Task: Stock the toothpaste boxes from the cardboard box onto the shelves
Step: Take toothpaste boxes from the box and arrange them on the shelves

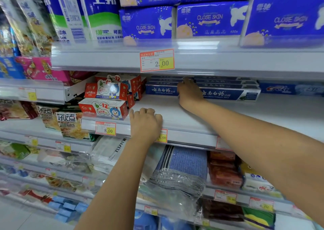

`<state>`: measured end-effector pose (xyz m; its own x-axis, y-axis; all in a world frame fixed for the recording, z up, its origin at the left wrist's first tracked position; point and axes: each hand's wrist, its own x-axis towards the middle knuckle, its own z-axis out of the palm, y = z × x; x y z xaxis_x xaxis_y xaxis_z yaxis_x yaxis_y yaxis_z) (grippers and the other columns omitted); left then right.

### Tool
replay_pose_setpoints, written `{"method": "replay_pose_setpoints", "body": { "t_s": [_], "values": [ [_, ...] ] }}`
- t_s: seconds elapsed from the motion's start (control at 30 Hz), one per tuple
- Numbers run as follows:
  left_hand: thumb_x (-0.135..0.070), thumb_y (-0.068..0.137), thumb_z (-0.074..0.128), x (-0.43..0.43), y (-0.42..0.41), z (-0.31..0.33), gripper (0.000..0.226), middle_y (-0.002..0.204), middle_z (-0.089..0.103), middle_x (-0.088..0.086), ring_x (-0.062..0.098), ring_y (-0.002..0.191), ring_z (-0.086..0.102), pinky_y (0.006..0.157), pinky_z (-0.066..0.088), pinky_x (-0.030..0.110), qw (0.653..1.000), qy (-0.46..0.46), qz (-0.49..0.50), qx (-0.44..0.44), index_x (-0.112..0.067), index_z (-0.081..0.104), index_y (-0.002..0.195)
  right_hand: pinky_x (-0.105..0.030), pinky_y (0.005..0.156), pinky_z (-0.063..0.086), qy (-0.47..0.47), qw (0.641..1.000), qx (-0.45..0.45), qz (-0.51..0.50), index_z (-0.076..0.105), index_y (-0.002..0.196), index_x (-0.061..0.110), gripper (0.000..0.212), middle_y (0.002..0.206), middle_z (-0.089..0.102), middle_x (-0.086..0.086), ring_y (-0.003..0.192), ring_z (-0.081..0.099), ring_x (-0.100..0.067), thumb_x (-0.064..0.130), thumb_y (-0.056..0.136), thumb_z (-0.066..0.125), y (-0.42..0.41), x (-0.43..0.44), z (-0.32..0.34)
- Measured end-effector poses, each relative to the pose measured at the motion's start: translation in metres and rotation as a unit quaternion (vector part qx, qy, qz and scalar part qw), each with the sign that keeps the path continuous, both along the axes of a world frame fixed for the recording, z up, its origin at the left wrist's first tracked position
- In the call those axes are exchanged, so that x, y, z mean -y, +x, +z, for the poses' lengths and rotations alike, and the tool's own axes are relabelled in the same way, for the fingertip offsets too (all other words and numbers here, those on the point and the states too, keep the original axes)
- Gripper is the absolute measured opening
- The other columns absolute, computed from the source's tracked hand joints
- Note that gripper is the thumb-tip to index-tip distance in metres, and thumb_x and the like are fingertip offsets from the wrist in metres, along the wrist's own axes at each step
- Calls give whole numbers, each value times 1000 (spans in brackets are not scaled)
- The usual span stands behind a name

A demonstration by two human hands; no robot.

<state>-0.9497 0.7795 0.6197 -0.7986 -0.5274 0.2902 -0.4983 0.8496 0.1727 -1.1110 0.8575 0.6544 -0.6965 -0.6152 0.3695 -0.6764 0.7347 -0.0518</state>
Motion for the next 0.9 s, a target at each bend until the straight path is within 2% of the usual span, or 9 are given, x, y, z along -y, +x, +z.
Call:
{"method": "replay_pose_setpoints", "body": {
  "t_s": [0.1,0.17,0.27,0.53,0.6,0.67,0.73,0.83,0.9],
  "values": [
    [-26,90,23,-13,5,-2,52,119,63,15,33,113,52,114,14,41,986,78,-38,-141,-6,61,120,-35,83,47,-70,993,69,69,61,102,6,17,122,52,-12,107,53,-29,9,87,55,24,-33,8],
    [-16,95,35,-40,13,-5,35,112,61,7,27,109,52,110,24,34,947,159,-113,-254,-6,60,117,-35,79,48,-127,984,74,98,61,97,11,14,107,58,-6,94,56,-24,20,88,58,46,-70,12],
    [-18,95,44,-101,24,-6,27,109,59,-7,7,101,54,87,42,16,899,213,-226,-307,-16,57,118,-33,71,47,-215,964,103,118,61,92,17,13,85,61,2,75,53,-12,30,89,60,81,-143,15],
    [-17,95,52,-308,3,-38,18,79,64,-9,4,73,59,63,48,23,854,288,-410,-140,-26,58,110,-20,52,38,-256,953,137,-88,58,83,17,28,61,54,4,57,51,-10,43,91,56,111,-407,-29],
    [-17,94,53,-372,-5,-50,15,76,64,-4,5,68,59,59,48,22,836,309,-443,-103,-30,58,103,-28,55,38,-225,947,157,-168,57,83,15,32,59,49,3,56,48,-13,45,93,53,113,-486,-51],
    [-28,96,50,-441,-8,-63,15,71,64,1,10,63,58,61,51,30,815,349,-461,-50,-23,61,88,-34,59,39,-207,921,211,-254,59,81,6,44,61,53,-5,58,51,-17,47,94,49,121,-570,-73],
    [-43,96,44,-506,-11,-81,48,62,62,1,17,59,59,61,51,41,804,363,-472,-12,-10,61,67,-36,60,40,-209,885,256,-328,61,72,-1,58,61,56,-9,60,53,-22,49,95,46,133,-652,-97],
    [-60,89,37,-595,-18,-113,75,54,59,17,27,50,54,54,45,42,800,352,-485,29,4,54,55,-35,51,28,-208,837,263,-433,42,49,7,63,47,40,-5,47,41,-20,50,95,45,158,-762,-130],
    [-54,92,43,-645,-21,-131,70,46,52,15,22,42,46,50,39,37,796,364,-482,50,0,44,47,-35,56,35,-210,798,260,-502,56,56,3,62,59,55,-15,61,54,-28,52,94,46,176,-823,-148]
  ]
}}
